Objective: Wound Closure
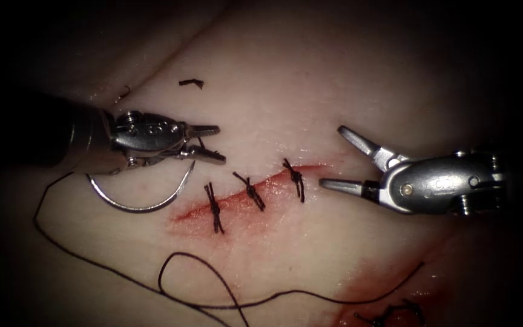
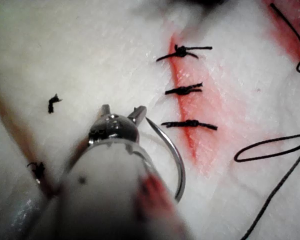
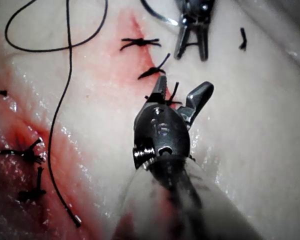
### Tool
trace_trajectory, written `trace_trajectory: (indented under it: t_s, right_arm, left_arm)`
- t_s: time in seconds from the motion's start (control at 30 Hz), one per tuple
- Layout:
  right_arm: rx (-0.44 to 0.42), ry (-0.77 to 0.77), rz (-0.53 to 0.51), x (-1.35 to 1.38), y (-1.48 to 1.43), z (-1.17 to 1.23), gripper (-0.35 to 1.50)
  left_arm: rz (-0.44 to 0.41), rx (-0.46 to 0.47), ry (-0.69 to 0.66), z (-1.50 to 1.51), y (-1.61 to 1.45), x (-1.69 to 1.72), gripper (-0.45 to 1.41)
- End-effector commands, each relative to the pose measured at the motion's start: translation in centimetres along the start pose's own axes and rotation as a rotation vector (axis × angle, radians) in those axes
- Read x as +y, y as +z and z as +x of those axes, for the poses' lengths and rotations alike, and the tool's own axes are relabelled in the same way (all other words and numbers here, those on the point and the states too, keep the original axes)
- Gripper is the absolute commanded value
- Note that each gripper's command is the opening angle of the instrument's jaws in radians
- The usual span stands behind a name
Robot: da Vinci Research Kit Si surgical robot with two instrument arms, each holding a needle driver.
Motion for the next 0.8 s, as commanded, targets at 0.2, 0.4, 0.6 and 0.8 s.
trace_trajectory:
  t_s: [0.2,0.4,0.6,0.8]
  right_arm:
    - [0.0,0.0,0.004,-0.06,0.08,-0.01,1.48]
    - [0.004,0.001,0.013,-0.08,0.08,0.0,1.48]
    - [0.001,0.001,0.021,-0.1,0.12,0.03,1.48]
    - [-0.002,0.001,0.026,-0.1,0.11,0.03,1.46]
  left_arm:
    - [0.044,-0.089,0.009,-0.14,-0.11,0.02,0.81]
    - [0.142,-0.156,0.095,-0.29,-0.45,-0.12,0.76]
    - [0.222,-0.189,0.166,-0.43,-0.74,-0.26,0.76]
    - [0.232,-0.218,0.205,-0.29,-0.97,-0.17,0.76]
